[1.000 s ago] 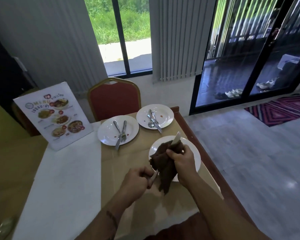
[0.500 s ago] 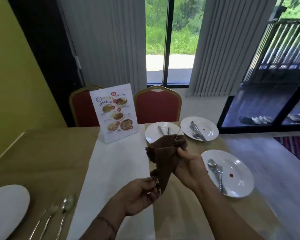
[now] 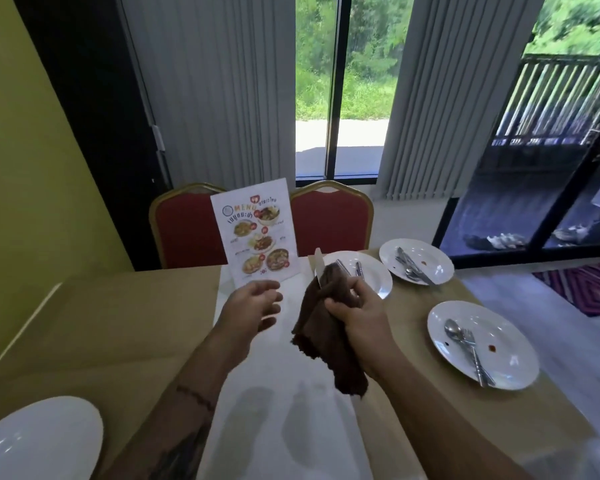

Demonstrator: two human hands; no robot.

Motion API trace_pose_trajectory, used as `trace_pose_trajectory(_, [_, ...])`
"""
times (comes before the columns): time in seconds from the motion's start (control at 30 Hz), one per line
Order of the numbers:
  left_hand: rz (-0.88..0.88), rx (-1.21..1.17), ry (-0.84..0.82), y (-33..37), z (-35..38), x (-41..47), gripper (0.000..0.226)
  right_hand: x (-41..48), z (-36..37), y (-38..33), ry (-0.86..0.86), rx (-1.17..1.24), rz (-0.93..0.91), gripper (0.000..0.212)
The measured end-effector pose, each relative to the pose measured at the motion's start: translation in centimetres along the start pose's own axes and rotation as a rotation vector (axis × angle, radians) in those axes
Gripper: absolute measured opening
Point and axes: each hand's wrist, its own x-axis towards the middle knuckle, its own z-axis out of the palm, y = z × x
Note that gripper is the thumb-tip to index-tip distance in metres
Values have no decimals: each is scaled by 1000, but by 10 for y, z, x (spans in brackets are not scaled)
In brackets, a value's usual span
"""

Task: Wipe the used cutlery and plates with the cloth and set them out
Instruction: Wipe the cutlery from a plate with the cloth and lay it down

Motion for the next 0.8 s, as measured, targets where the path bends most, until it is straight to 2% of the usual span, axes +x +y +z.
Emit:
trace_pose_trajectory(0.1, [195,187,-103,34,13,2,15,-7,8,3,-68,-165,-66,20])
trace_pose_trajectory(0.17, [243,297,-107,43,18,1,3,-11,12,9,-99,-218,-86,23])
trace_pose_trajectory(0.2, [239,313,-93,44,19,4,7,-12,12,12,-108,-236,-96,25])
trace_pose_trajectory(0.3, [149,271,-76,43,18,13,11,-13,6,18,-145,-310,-122,26])
trace_pose_trajectory(0.4, [114,144,17,40,12,21,16,-10,-8,31,-191,-467,-112,27])
trace_pose_trajectory(0.47, [157,122,98,36,9,23,19,-10,-21,45,-171,-538,-20,29])
trace_pose_trajectory(0.53, [228,124,162,34,8,25,22,-7,-34,60,-65,-512,111,28])
trace_pose_trajectory(0.6, [304,129,206,34,9,26,24,0,-43,69,46,-365,286,24])
trace_pose_trajectory(0.67, [408,197,211,30,12,26,26,7,-46,70,94,-21,510,22])
trace_pose_trajectory(0.73, [526,324,175,21,19,19,28,11,-42,62,52,337,700,24])
trace_pose_trajectory(0.8, [639,426,67,8,26,12,27,13,-31,49,-12,558,730,33])
